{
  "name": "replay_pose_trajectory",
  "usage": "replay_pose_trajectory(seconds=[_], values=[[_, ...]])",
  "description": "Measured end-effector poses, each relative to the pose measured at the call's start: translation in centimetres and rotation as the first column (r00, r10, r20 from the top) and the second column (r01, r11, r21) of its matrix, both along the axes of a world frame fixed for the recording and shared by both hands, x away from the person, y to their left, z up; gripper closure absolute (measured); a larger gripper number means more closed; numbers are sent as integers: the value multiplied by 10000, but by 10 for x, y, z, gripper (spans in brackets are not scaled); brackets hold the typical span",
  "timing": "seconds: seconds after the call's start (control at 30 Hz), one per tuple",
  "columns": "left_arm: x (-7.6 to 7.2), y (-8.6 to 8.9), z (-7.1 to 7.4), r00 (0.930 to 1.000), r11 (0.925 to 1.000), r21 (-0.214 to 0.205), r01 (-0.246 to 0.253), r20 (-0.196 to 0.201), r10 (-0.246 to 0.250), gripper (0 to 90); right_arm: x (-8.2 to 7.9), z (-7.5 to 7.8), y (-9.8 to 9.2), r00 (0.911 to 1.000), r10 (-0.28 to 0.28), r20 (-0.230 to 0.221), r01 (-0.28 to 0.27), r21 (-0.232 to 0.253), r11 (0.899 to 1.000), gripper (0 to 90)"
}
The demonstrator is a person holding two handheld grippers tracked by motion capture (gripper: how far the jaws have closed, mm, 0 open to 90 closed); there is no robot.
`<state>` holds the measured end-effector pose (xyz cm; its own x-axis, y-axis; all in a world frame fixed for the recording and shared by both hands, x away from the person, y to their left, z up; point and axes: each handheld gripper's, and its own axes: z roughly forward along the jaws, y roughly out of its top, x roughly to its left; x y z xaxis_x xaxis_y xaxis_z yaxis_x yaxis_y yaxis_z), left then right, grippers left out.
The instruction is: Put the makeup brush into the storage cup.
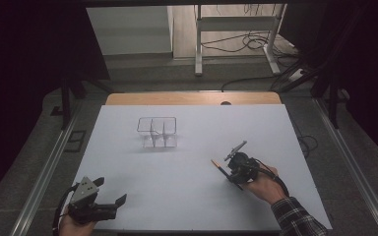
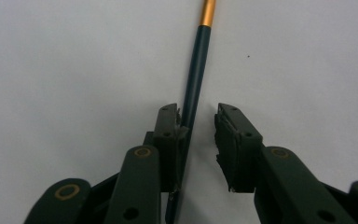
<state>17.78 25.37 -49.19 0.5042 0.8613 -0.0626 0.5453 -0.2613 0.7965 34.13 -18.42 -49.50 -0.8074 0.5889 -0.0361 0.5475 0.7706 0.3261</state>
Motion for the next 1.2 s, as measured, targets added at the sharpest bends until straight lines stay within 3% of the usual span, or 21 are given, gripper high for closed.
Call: replay_pose_trajectory(seconds=[0.27, 0.47, 0.73, 1.2], values=[[0, 0, 0, 10000, 10000, 18, 4, 11, -4, 43, 2, -1, 3, 9993, -86, -374, 84, -52, 10000, 827], [0, 0, 0, 10000, 10000, 14, 7, 23, -7, 44, 6, 0, 6, 9970, -344, -695, 327, -257, 9991, 839], [0, 0, 1, 10000, 10000, 28, 5, 60, -5, 45, 5, 1, 6, 9967, -449, -672, 435, -223, 9988, 840], [-1, 0, 2, 9999, 10000, 5, -29, 108, 29, 48, 1, 12, -5, 9980, -565, -292, 576, 366, 9977, 841]])
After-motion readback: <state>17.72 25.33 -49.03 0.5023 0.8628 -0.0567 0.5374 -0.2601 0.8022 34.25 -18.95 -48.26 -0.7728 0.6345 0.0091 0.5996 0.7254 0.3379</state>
